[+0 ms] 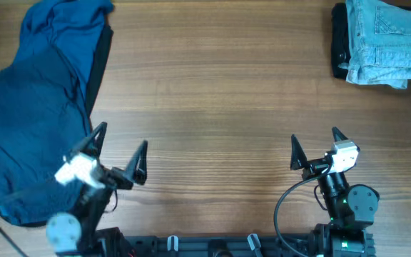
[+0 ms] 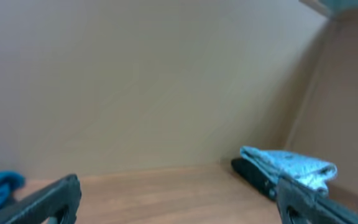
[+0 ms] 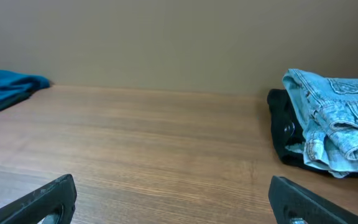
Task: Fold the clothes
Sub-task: 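Lower the left gripper onto the dark blue pants and grasp the leg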
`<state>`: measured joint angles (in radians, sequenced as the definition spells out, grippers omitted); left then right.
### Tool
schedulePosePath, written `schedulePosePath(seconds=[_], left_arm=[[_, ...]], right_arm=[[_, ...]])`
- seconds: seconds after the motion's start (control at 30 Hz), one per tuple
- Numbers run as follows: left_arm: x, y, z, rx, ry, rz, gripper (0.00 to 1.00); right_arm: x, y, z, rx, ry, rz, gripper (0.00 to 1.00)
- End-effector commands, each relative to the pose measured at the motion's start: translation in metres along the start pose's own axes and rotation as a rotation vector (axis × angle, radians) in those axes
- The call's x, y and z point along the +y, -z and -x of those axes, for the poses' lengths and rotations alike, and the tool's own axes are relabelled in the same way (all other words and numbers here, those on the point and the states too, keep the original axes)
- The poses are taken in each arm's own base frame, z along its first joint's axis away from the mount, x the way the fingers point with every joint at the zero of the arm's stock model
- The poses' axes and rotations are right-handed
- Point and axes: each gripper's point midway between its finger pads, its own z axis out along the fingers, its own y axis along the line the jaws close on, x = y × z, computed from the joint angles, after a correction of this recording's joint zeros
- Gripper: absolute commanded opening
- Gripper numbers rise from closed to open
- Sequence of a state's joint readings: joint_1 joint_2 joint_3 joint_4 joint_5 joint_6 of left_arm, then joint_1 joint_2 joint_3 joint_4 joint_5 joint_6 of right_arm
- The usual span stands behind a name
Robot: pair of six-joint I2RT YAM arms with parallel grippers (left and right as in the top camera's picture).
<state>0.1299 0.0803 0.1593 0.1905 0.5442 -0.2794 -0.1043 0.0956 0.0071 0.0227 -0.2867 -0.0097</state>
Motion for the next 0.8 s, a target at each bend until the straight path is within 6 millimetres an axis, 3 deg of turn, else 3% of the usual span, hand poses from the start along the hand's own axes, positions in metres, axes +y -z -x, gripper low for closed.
schedulePosePath(seconds=[0.0,0.07,0.13,0.17,0.23,0.27,0.37,0.43,0.53,0.57,0.67,0.77], left_arm=[[0.01,-0.021,0.047,0.129,0.1,0.124,1.0],[0.011,-0.047,0.071,0.218,0.163,0.119,1.0],[0.006,-0.07,0.073,0.275,0.2,0.03,1.0],[0.013,-0.076,0.07,0.285,0.238,0.053,1.0],[0.056,-0.073,0.054,0.29,0.466,0.319,1.0],[0.087,-0.056,0.038,0.293,0.572,0.548,1.0],[0.128,0.001,0.006,0.306,0.673,0.97,1.0],[0.134,0.017,-0.002,0.323,0.666,1.06,1.0],[0.132,0.017,-0.005,0.338,0.677,1.052,1.0],[0.122,0.021,-0.019,0.419,0.714,1.033,0.97],[0.129,0.054,-0.032,0.43,0.749,1.218,1.0],[0.136,0.104,-0.04,0.246,0.918,1.547,1.0]], right_arm=[[0.0,0.0,0.0,-0.001,0.014,-0.003,1.0],[0.0,0.0,0.0,-0.001,0.014,-0.003,1.0],[0.0,0.0,0.0,-0.002,0.014,-0.003,1.0],[0.0,0.0,0.0,-0.001,0.014,-0.003,1.0],[0.0,0.0,0.0,-0.001,0.014,-0.003,1.0],[0.0,0.0,0.0,-0.001,0.014,-0.003,1.0],[0.0,0.0,0.0,-0.001,0.014,-0.003,1.0],[0.0,0.0,0.0,-0.001,0.014,-0.003,1.0],[0.0,0.0,0.0,-0.001,0.014,-0.003,1.0],[0.0,0.0,0.0,-0.001,0.014,-0.003,1.0],[0.0,0.0,0.0,-0.001,0.014,-0.003,1.0],[0.0,0.0,0.0,-0.001,0.014,-0.003,1.0]])
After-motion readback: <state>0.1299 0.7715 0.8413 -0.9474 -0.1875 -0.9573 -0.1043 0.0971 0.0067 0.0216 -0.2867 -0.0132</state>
